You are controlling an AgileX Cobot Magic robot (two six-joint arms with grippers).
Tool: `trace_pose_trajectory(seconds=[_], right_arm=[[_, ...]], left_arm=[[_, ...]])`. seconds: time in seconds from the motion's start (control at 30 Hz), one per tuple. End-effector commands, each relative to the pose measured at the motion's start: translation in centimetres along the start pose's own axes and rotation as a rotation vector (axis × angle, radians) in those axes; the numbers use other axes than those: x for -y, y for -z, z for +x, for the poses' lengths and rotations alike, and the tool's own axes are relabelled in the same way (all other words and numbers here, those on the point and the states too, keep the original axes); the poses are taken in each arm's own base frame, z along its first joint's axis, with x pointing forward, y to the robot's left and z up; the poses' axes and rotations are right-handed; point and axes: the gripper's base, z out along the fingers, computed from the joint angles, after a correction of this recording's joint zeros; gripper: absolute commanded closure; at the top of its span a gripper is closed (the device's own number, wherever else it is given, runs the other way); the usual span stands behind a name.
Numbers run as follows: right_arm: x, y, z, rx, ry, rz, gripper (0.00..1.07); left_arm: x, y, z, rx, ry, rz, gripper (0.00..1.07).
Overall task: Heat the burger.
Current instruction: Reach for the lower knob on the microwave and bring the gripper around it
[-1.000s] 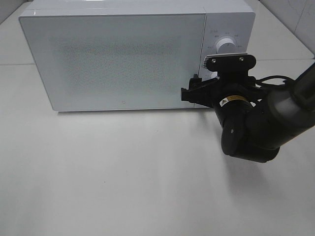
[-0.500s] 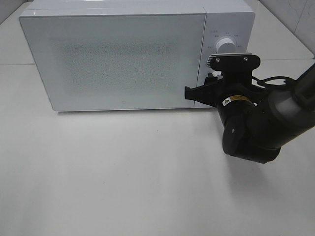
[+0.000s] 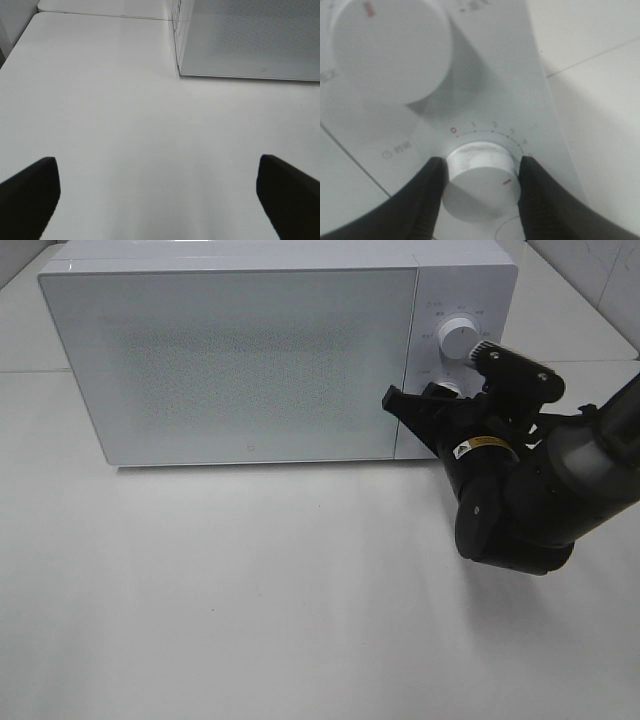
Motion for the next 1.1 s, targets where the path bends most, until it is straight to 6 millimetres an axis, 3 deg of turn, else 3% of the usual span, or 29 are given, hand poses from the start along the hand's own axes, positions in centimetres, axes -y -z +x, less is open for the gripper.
trace_pose_trajectory(seconds=[0.03, 0.07, 0.1, 0.13, 0.17, 0.2, 0.27, 0.3, 0.37, 0.43, 0.93, 1.1], right_arm=[[-1.5, -0.2, -1.2, 0.081, -0.251, -0.15, 1.07], [-1.7, -0.2, -1.3, 0.087, -0.335, -0.177, 1.07], [-2.1, -0.1, -1.5, 0.085, -0.55, -0.231, 1.07], [-2.1, -0.1, -1.5, 0.085, -0.55, -0.231, 1.07], [-2.3, 0.0, -1.8, 0.075, -0.735, -0.277, 1.07], [-2.3, 0.0, -1.8, 0.075, -0.735, -0.277, 1.07], [-2.5, 0.1, -2.0, 0.048, -1.0, -0.326, 1.07], [-2.5, 0.1, -2.0, 0.048, -1.0, -0.326, 1.07], [-2.7, 0.1, -1.9, -0.007, -1.227, -0.35, 1.07], [-2.9, 0.2, -1.8, -0.042, -1.298, -0.367, 1.07], [-3.0, 0.2, -1.8, -0.045, -1.288, -0.371, 1.03], [-2.9, 0.2, -1.8, -0.041, -1.285, -0.366, 0.95]], left_arm=[[0.0, 0.2, -0.1, 0.031, 0.002, 0.001, 0.06], [0.0, 0.2, -0.1, 0.031, 0.002, 0.001, 0.06], [0.0, 0.2, -0.1, 0.031, 0.002, 0.001, 0.06], [0.0, 0.2, -0.1, 0.031, 0.002, 0.001, 0.06], [0.0, 0.2, -0.1, 0.031, 0.002, 0.001, 0.06], [0.0, 0.2, -0.1, 0.031, 0.002, 0.001, 0.06], [0.0, 0.2, -0.1, 0.031, 0.002, 0.001, 0.06], [0.0, 0.2, -0.1, 0.031, 0.002, 0.001, 0.06], [0.0, 0.2, -0.1, 0.031, 0.0, -0.002, 0.06], [0.0, 0.2, -0.1, 0.03, -0.001, -0.005, 0.06], [0.0, 0.2, -0.1, 0.03, -0.001, -0.005, 0.06], [0.0, 0.2, -0.1, 0.03, -0.001, -0.005, 0.06]])
